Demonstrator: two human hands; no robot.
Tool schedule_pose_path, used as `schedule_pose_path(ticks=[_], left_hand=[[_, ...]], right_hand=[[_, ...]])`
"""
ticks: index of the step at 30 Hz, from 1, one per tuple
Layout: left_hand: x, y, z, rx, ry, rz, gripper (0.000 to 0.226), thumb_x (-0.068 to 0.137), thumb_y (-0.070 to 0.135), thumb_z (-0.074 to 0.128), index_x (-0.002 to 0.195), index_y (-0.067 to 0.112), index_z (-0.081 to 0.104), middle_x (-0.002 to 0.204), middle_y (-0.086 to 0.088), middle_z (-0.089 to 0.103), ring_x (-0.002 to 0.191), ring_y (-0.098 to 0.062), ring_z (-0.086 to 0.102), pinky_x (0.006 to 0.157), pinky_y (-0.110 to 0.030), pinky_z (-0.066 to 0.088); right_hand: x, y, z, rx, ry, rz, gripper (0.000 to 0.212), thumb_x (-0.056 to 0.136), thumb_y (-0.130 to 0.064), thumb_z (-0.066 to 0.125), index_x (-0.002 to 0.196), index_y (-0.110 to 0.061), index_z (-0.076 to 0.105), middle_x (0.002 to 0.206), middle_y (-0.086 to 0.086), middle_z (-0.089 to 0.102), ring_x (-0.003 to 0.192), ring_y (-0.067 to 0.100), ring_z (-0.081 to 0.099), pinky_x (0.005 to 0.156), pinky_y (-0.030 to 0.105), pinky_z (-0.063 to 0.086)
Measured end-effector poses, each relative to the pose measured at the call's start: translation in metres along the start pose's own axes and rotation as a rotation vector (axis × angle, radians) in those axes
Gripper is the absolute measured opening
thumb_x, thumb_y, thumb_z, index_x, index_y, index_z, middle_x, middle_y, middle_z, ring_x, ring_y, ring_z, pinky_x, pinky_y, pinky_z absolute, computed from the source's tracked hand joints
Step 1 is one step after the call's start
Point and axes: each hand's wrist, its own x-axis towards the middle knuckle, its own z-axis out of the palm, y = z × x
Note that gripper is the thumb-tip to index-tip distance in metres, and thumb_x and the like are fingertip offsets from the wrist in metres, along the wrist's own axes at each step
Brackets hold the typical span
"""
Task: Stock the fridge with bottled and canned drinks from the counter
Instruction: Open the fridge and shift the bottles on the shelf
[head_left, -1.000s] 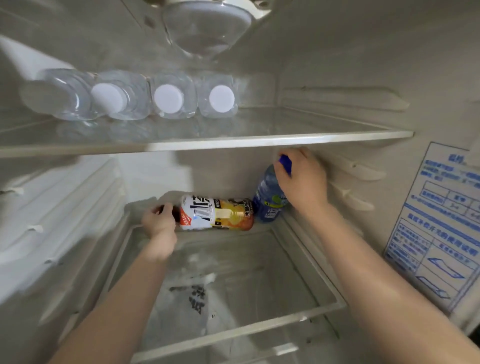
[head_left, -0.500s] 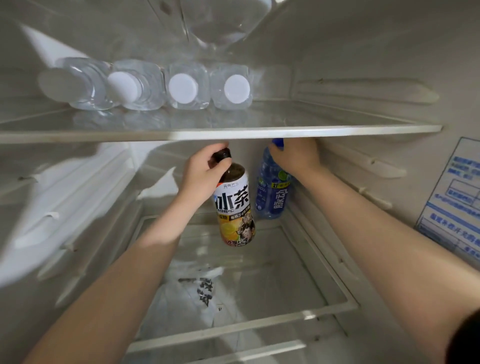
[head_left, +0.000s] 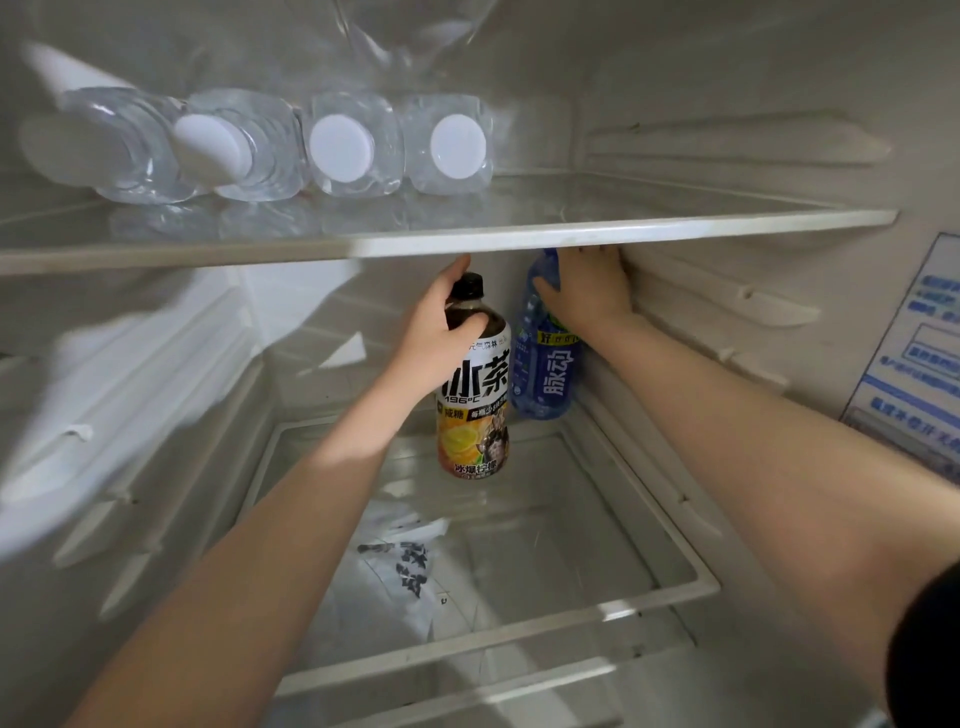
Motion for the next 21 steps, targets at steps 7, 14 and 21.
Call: schedule_pose_path(ticks=[7,14,21], left_hand=[[-0.013,-0.015,0.008,-0.088,0.038,-0.083,0.057,0.096,0.015,0.052,0.147,0.016,0.027,0.133,0.006,0.045,0.117,-0.007,0.046,0.08,-0.001,0.038],[-0.034,-0.046,0.005,-0.136,-0.047,-0.143,0.084,0.088,0.024,0.066,0.15,0.027,0.01,0.145,0.01,0.034,0.129,-0.005,0.038,0.096,-0.02,0.035],[-0.034,-0.059,0.001,-0.054,-0.111,-0.114,0.093,0.087,0.023,0.067,0.151,0.026,-0.001,0.138,0.016,0.031,0.125,0.003,0.033,0.095,-0.012,0.034]], right_hand=[[-0.061,-0.003,0.019,0.366,0.173,0.124,0.06,0.088,-0.015,0.056,0.142,-0.003,0.033,0.146,0.017,0.033,0.131,0.034,0.037,0.106,0.038,0.034],[-0.085,-0.008,0.05,0.401,-0.008,0.312,0.084,0.082,-0.022,0.067,0.148,-0.01,0.016,0.152,0.012,0.023,0.12,0.037,0.049,0.085,0.04,0.046],[-0.076,-0.017,0.07,0.391,0.024,0.38,0.096,0.077,-0.023,0.074,0.149,-0.01,0.011,0.149,0.017,0.02,0.111,0.04,0.055,0.077,0.039,0.049]])
